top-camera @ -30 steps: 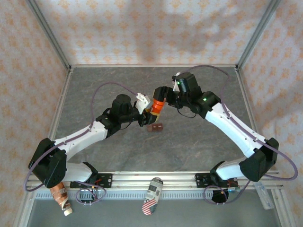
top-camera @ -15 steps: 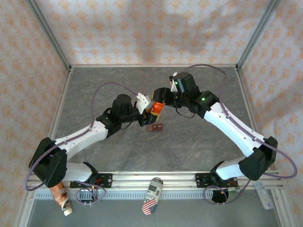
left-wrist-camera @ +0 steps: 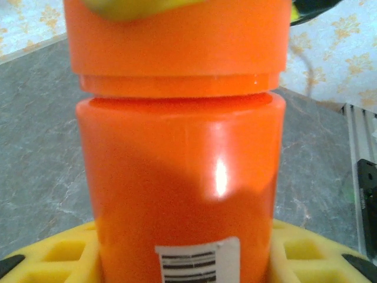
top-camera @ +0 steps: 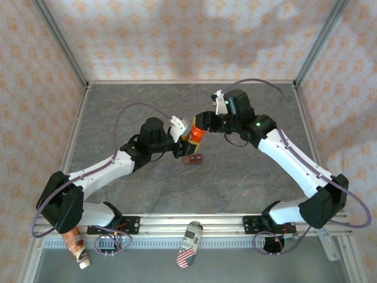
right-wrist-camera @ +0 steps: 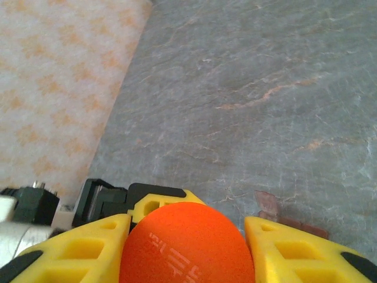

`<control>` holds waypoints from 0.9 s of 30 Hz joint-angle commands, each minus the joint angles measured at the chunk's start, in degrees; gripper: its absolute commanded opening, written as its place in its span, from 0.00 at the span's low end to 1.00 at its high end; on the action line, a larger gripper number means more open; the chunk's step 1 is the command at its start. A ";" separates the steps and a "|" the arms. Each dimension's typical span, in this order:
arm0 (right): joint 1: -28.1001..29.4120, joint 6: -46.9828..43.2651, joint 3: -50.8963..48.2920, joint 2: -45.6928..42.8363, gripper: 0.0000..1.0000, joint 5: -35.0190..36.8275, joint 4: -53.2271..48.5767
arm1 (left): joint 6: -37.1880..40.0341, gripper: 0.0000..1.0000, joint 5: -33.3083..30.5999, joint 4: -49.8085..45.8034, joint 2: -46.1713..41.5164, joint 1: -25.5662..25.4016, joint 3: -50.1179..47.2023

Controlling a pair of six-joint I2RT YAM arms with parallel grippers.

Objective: Sort the pills into containers

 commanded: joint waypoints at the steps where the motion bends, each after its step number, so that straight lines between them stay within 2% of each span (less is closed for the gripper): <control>1: -6.21 -12.92 -3.30 -2.13 0.43 -9.73 0.71 | -2.58 0.00 3.64 4.32 -2.21 0.25 1.39; 3: -8.43 -13.93 -3.28 -1.34 0.43 -14.72 1.01 | -2.92 0.00 4.59 3.92 -2.56 0.29 1.29; 6: -8.63 -13.28 -2.55 -0.18 0.43 -17.61 1.31 | -2.85 0.00 5.08 3.29 -2.61 0.35 1.18; 7: -8.65 -12.41 -2.54 0.03 0.46 -17.97 1.60 | -2.88 0.00 5.07 3.27 -2.71 0.34 1.17; 10: -8.60 -7.05 -3.13 -0.84 0.68 -15.46 3.32 | -2.45 0.00 4.40 3.11 -2.66 0.34 1.07; 13: -8.60 -0.08 -3.15 -2.79 0.78 -11.10 4.44 | -1.59 0.00 3.64 2.48 -2.48 0.36 1.25; 18: -8.00 10.21 -2.62 -5.59 0.80 -4.98 2.89 | 0.28 0.00 2.00 1.69 -2.18 0.36 1.56; 27: -1.25 11.34 2.01 -3.16 0.83 4.31 -4.60 | 0.15 0.00 2.44 1.61 -0.64 0.36 2.83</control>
